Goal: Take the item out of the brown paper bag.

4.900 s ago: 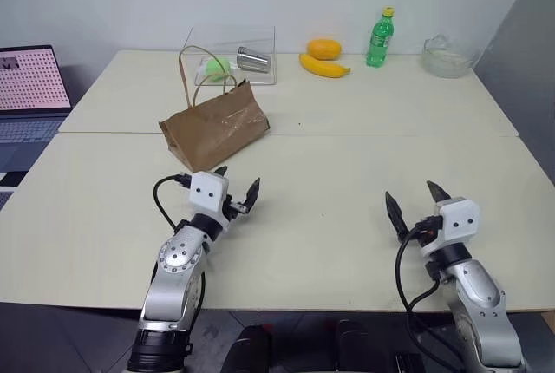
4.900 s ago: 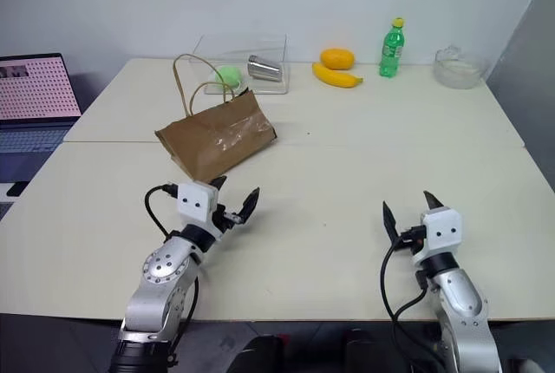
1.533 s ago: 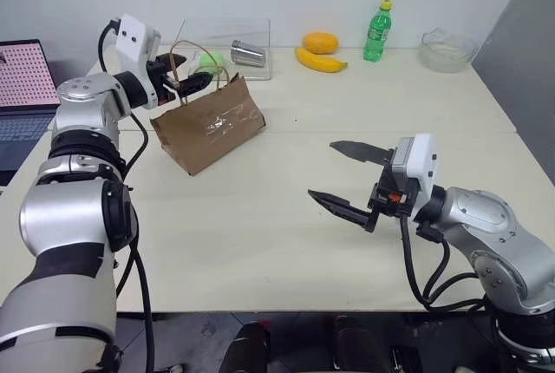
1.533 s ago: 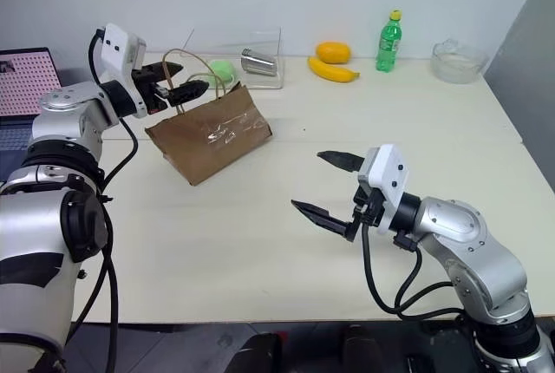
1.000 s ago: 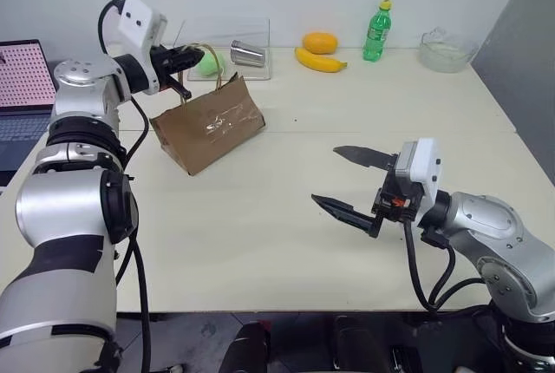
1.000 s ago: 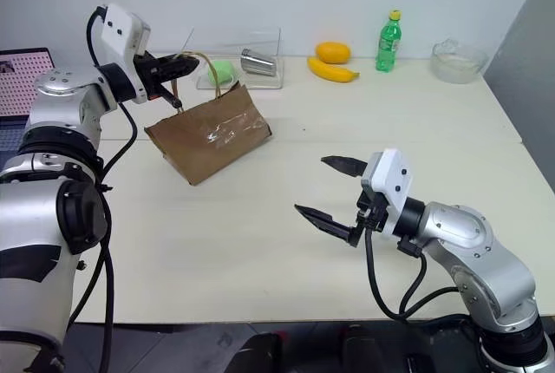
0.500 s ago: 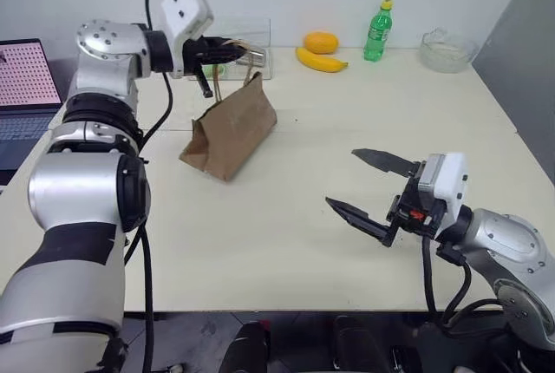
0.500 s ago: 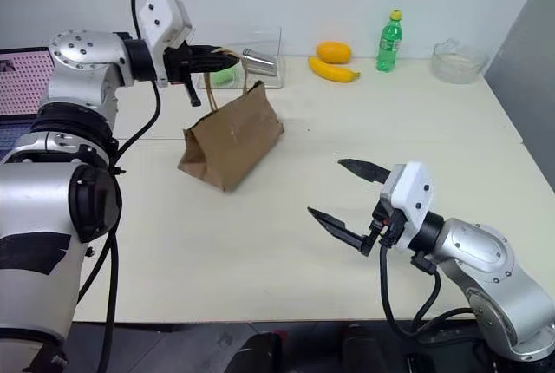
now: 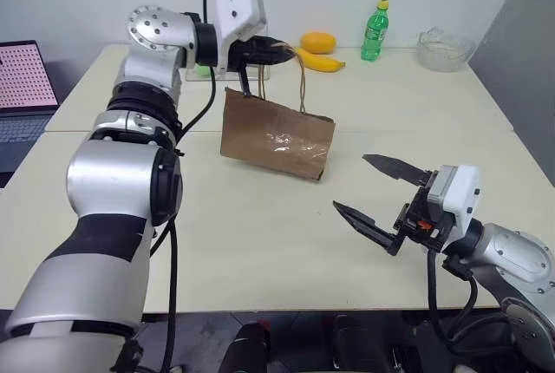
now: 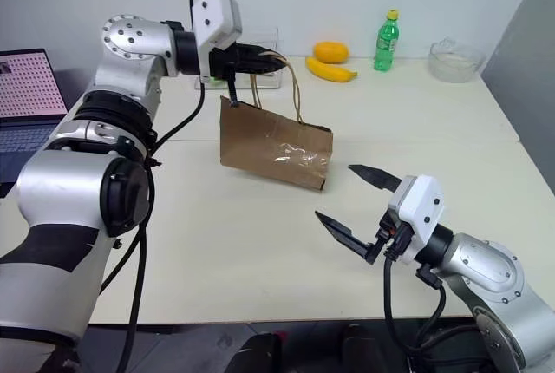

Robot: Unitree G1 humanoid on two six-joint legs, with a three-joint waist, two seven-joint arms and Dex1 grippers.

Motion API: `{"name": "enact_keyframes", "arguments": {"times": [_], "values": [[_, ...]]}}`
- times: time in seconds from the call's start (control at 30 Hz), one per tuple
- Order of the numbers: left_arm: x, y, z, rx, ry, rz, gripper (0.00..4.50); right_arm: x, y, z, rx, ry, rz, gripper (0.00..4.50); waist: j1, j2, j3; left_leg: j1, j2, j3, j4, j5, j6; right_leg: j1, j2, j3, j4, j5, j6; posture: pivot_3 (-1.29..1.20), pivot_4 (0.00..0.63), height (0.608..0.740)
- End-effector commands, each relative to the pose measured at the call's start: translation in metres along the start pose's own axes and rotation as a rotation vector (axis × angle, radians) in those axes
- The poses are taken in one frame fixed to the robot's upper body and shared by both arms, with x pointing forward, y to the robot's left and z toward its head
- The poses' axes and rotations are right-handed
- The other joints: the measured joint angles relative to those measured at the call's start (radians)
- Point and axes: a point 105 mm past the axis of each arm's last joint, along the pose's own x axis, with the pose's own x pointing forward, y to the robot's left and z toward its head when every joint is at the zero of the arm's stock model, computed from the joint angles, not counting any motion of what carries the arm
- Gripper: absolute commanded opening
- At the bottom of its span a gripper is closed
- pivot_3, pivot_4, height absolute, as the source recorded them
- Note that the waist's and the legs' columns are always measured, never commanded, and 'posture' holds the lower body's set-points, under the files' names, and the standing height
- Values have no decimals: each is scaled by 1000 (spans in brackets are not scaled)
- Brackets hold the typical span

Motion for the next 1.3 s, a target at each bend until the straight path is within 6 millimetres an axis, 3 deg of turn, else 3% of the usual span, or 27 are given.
{"name": "enact_keyframes", "arguments": {"times": [0.03,0.27,0.63,1.07,1.3], "values": [[4,3,8,28,-18,15,16,-4,1,13,-56,-41,-35,4500,0,0,0,0,0,0,0,0,0,0,0,0,0,0,0,0,150,740],[3,2,8,-49,-40,-7,16,-6,-7,14,-66,-37,-117,4500,0,0,0,0,0,0,3,0,0,0,0,0,1,0,0,0,150,740],[-5,24,34,-163,-160,85,16,-6,-10,14,-59,-32,-113,4500,-1,0,0,-1,0,0,3,0,0,0,0,0,1,0,0,0,150,740],[8,6,14,-123,-89,26,16,-8,-9,7,-58,8,-130,4500,-1,0,0,-1,0,0,4,0,0,0,0,0,1,0,-1,0,150,740],[7,6,7,-72,-45,49,16,-8,-7,4,-59,25,-139,4500,0,0,0,-1,-1,0,4,0,0,1,0,0,1,1,-1,0,150,740]]}}
